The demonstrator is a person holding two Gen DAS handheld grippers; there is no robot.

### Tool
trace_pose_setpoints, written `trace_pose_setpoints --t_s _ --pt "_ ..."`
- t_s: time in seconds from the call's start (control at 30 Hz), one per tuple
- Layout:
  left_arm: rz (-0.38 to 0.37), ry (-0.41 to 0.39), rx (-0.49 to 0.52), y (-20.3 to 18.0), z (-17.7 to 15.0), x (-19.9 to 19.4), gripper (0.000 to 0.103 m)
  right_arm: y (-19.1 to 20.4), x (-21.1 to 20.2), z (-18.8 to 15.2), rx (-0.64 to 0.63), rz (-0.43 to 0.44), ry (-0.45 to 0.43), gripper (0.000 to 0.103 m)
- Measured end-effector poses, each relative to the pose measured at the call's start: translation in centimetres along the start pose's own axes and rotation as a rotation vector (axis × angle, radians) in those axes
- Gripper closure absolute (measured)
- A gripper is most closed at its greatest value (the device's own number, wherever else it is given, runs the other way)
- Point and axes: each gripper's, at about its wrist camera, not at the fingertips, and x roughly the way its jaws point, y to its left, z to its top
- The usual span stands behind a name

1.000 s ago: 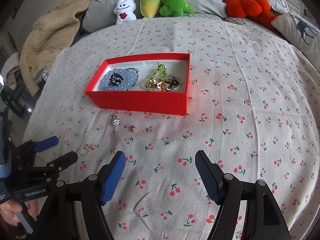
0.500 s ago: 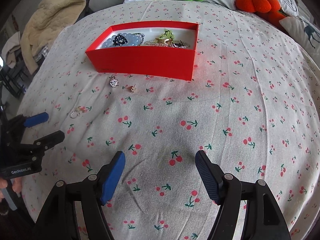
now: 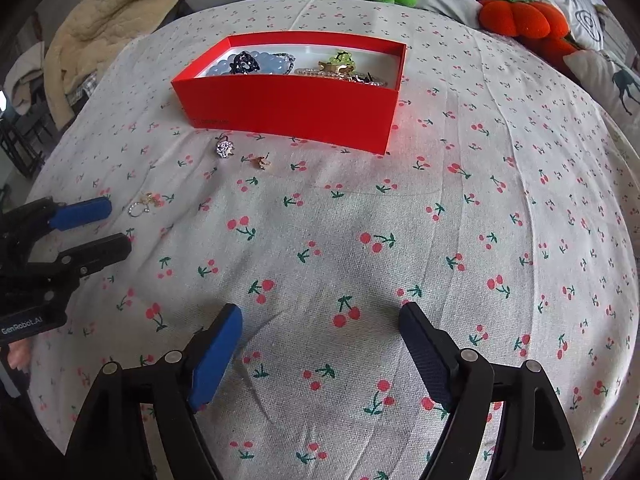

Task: Organize jewelry

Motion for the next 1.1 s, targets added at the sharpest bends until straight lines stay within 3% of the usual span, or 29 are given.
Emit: trace_pose_setpoints --t_s 0.37,0.53,0.8,1.1 --pt "0.031 0.002 0.054 -0.3 0.6 1.3 0.069 -0.1 0.0 0.0 -0.005 0.006 -0.001 0.021" --pt "0.038 0.0 0.077 -0.5 0.4 1.1 0.085 -0.1 0.1 0.2 0.001 0.004 0.0 0.02" --pt "0.03 -0.005 0.052 0.0 0.1 0.3 0.085 0.4 0.2 0.9 0.004 0.003 -0.004 0.02" --pt "0.084 -0.015 0.004 1.7 -0.3 -1.3 0.085 2.1 -0.1 3.3 -0.012 0.027 -0.065 0.021"
